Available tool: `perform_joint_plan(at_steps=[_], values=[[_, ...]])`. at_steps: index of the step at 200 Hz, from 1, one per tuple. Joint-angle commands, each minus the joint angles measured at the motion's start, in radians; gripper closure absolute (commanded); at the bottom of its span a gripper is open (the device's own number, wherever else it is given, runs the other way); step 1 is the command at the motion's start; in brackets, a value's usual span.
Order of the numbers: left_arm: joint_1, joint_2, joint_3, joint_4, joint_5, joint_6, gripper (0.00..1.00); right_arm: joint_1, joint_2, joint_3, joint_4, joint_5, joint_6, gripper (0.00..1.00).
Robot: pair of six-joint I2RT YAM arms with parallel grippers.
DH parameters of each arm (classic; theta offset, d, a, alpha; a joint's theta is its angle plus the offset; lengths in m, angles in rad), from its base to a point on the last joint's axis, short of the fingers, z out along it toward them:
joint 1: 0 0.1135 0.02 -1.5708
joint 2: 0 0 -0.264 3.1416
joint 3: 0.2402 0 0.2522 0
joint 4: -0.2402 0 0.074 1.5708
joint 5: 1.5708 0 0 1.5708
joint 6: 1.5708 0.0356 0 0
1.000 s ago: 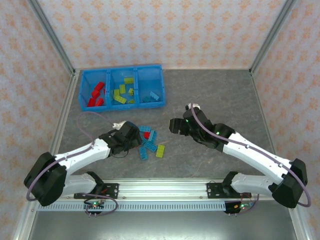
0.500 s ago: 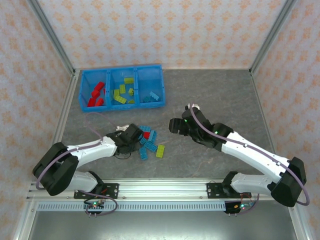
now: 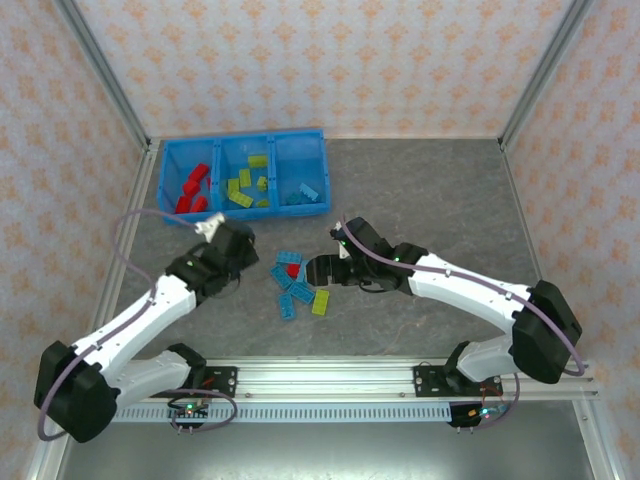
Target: Sort the legos into containers by color
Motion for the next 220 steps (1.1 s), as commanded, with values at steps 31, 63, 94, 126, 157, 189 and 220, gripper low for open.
perform_joint_plan(at_steps=[31, 63, 94, 126, 157, 189, 220], values=[[0.321, 0.245, 0.265, 0.090, -0.104, 0.172, 0.87, 0.000, -0.013, 0.005, 0.032, 0.005, 0.018, 0.15], [0.477, 0.546, 0.508, 0.121, 0.083, 0.144, 0.87, 0.000, -0.044, 0.001, -0.005, 0.026, 0.011, 0.15], [0.557, 0.767, 0.727, 0.070, 0.234, 0.106, 0.72, 0.000, -0.078, 0.001, -0.035, 0.054, 0.009, 0.15], [0.578, 0.754, 0.736, 0.092, 0.274, 0.103, 0.51, 0.000, -0.093, -0.016, -0.034, 0.082, 0.018, 0.15], [0.574, 0.602, 0.605, 0.138, 0.327, 0.070, 0.49, 0.001, -0.057, -0.004, -0.038, 0.116, 0.005, 0.15], [0.438, 0.320, 0.396, 0.146, 0.315, 0.086, 0.48, 0.003, 0.019, 0.033, -0.066, 0.184, -0.041, 0.15], [0.143, 0.109, 0.207, 0.129, 0.145, 0.187, 0.46, 0.039, 0.105, 0.079, -0.063, 0.185, -0.078, 0.16]])
